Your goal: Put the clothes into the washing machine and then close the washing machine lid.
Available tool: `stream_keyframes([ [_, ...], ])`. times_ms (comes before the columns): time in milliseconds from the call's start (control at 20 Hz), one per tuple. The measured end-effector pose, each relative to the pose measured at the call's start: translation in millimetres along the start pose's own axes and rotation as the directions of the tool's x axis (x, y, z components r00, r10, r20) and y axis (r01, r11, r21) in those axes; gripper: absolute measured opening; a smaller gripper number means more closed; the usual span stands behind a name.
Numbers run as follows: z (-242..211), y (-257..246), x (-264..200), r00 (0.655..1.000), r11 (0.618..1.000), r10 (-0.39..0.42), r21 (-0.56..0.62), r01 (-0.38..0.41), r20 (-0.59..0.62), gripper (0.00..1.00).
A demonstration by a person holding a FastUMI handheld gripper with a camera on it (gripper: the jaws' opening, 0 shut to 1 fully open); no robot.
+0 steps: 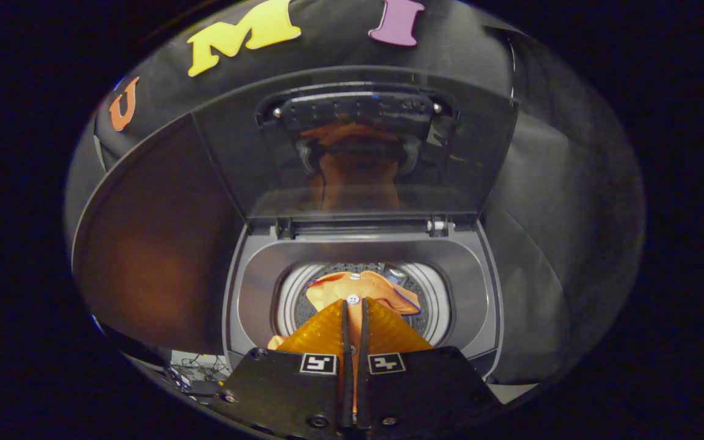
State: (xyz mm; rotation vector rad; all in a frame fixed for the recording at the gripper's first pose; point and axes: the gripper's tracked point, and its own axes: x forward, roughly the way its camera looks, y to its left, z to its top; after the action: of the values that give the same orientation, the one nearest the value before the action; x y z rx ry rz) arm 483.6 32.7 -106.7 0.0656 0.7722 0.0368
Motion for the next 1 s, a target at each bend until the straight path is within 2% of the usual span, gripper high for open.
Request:
stream_keyframes([
  [450,2,-7,4,0.999,0.999,-0.033,0.017,0.034,-0.022,0.07],
  [650,1,-10,3,0.999,0.999,-0.048,0.017,0.048,-0.022,0.12],
  [750,0,-8,5,0.999,1.000,-0.028,0.004,0.028,-0.024,0.14],
  [950,1,-9,2,0.998,0.998,-0.062,-0.018,0.062,0.004,0.76],
  [1000,0,-9,1,0.998,0.997,-0.069,-0.019,0.070,0.007,0.81],
])
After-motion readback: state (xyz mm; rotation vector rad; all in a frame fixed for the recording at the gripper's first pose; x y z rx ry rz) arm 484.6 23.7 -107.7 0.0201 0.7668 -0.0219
